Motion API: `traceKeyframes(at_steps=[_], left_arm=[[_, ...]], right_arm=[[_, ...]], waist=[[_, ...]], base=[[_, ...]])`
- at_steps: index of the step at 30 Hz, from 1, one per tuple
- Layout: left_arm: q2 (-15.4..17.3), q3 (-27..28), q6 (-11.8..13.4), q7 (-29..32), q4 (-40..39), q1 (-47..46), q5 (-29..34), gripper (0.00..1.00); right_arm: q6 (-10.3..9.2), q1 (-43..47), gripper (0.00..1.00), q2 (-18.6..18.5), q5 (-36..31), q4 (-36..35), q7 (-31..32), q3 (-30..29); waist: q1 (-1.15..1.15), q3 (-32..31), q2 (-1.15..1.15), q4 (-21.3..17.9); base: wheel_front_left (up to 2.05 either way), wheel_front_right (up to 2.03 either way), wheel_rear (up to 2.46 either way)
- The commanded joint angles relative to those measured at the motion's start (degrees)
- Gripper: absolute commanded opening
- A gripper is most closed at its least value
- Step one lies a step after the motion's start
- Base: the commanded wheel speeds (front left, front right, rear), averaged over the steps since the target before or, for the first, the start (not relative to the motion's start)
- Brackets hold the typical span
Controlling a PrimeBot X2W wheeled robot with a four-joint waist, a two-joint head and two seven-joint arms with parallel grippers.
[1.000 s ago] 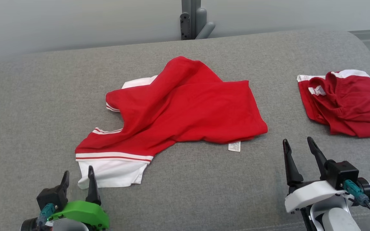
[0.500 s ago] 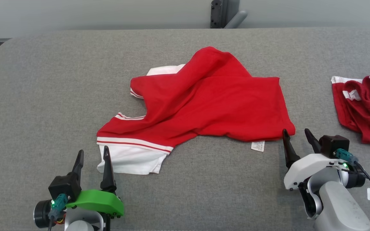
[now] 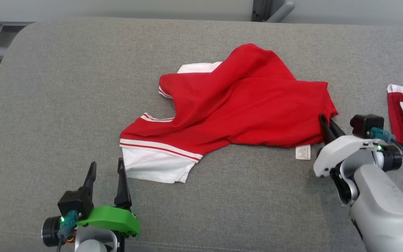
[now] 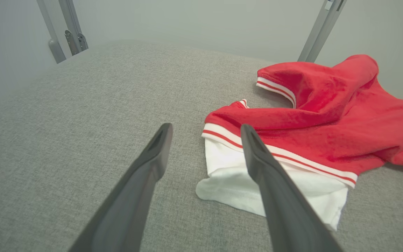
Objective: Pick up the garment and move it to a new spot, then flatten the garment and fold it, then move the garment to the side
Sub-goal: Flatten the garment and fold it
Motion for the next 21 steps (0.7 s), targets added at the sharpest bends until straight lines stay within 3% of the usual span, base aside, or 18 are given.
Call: traceKeyframes(at_steps=[1,8,14,15,16,21], left_arm=[[-0.04,-0.07,-0.31,-0.32,-0.24,-0.99,0.39,1.00],[-0.26,-1.43,-0.85,-0.31,-0.34,-1.74,0.14,1.00],[-0.30,-4.07,-0.75,-0.26,-0.11,-2.95,-1.64,1.00],[-0.31,-4.60,-0.65,-0.27,-0.08,-3.15,-1.82,1.00],[-0.32,-5.41,-0.34,-0.26,0.07,-3.52,-2.00,1.00],[-0.32,-6.00,0.29,-0.26,0.26,-3.16,-2.38,1.00]], right_arm=[[-0.02,-2.31,0.00,-1.03,0.17,-0.28,0.38,1.01],[-0.03,-10.44,0.00,-3.93,1.19,1.80,3.71,4.39],[-0.02,-17.14,0.00,-5.03,0.54,9.63,4.24,4.99],[-0.03,-18.10,0.23,-5.17,0.34,11.21,3.69,4.65],[-0.03,-19.52,1.00,-4.88,-0.31,14.24,2.45,4.33],[-0.03,-21.57,1.00,-4.02,-0.06,19.10,-1.18,4.37]], waist=[[0.00,0.59,0.00,0.61],[0.00,2.41,0.00,2.68],[0.00,4.25,0.00,5.56],[0.00,4.54,0.00,5.99],[0.00,4.87,0.00,6.61],[0.00,4.31,0.00,6.05]], base=[[0.00,0.00,0.00],[0.00,0.00,0.00],[0.00,0.00,0.00],[0.00,0.00,0.00],[0.00,0.00,0.00],[0.00,0.00,0.00]])
